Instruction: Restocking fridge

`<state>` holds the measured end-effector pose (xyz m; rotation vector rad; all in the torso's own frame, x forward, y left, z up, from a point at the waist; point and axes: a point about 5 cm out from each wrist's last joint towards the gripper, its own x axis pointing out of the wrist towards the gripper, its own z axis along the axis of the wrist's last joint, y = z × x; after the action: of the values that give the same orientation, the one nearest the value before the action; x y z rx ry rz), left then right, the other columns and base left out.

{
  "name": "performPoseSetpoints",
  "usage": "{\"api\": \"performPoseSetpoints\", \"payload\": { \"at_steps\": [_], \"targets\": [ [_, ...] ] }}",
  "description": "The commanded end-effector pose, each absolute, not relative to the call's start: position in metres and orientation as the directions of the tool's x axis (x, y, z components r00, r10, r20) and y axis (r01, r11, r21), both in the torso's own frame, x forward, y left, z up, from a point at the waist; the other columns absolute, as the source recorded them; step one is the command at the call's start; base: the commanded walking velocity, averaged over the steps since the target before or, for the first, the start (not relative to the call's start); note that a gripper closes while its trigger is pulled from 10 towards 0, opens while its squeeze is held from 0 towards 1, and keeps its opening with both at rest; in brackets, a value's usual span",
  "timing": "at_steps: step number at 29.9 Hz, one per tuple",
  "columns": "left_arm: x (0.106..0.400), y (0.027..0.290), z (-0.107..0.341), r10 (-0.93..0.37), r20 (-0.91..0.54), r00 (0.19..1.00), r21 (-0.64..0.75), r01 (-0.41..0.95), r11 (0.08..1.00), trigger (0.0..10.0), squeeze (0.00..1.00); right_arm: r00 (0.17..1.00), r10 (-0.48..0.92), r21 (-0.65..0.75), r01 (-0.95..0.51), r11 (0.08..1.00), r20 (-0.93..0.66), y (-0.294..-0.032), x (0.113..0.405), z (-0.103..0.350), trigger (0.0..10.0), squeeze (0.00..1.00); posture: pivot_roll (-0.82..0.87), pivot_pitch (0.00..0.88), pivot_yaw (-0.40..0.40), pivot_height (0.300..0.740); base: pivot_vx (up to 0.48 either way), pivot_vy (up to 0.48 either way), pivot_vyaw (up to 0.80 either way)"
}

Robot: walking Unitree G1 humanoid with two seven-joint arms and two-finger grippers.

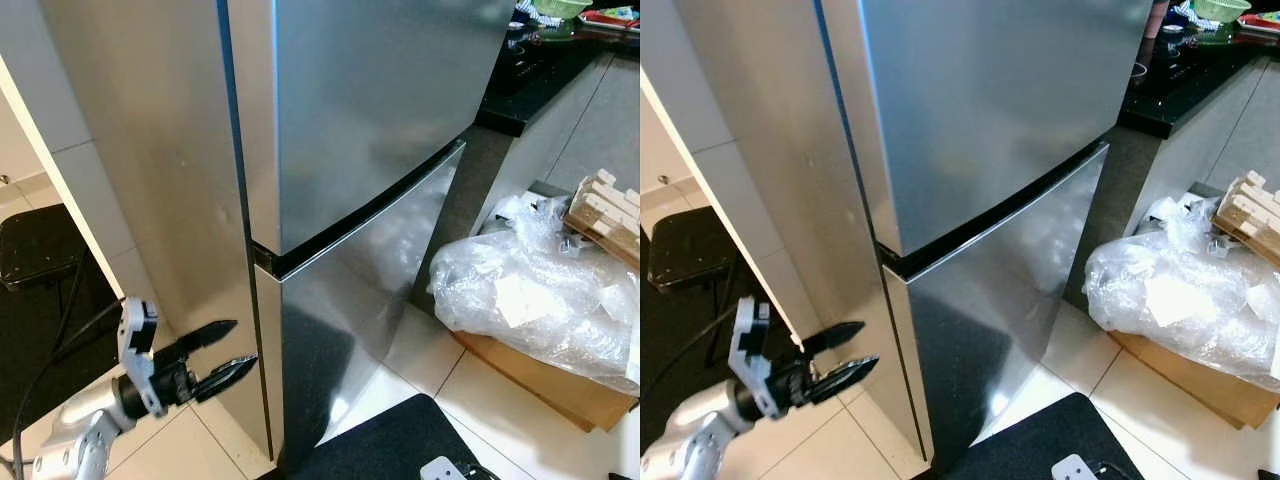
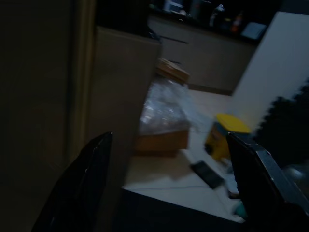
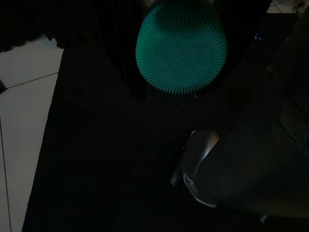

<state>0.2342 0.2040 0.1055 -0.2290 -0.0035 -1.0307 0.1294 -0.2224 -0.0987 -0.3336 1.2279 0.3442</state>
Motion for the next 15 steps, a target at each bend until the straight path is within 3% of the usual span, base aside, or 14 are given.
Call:
{"api": "performPoseSetpoints", "payload": {
  "at_steps": [1,6,15],
  "targets": [
    [0.238,0.198,0.103,-0.829,0.091,0.552,-0.159,0.83,0.535,10.0,0.0,0.299,0.068,-0.069,-0.427,0.902,-0.952,-0.224,0.131,-0.098,10.0,0.0,-0.04,0.0,-0.015,0.74,0.0,0.0,0.0],
    [0.243,0.188,0.102,-0.794,0.082,0.602,-0.141,0.796,0.588,10.0,0.0,0.3,0.067,-0.072,-0.428,0.901,-0.952,-0.223,0.13,-0.098,10.0,0.0,-0.04,0.0,-0.015,0.74,0.0,0.0,0.0],
    [0.243,0.158,0.094,-0.802,0.08,0.592,-0.146,0.802,0.579,10.0,0.0,0.298,0.057,-0.079,-0.426,0.901,-0.953,-0.224,0.128,-0.099,10.0,0.0,-0.04,0.0,-0.015,0.74,0.0,0.0,0.0]
  ]
}}
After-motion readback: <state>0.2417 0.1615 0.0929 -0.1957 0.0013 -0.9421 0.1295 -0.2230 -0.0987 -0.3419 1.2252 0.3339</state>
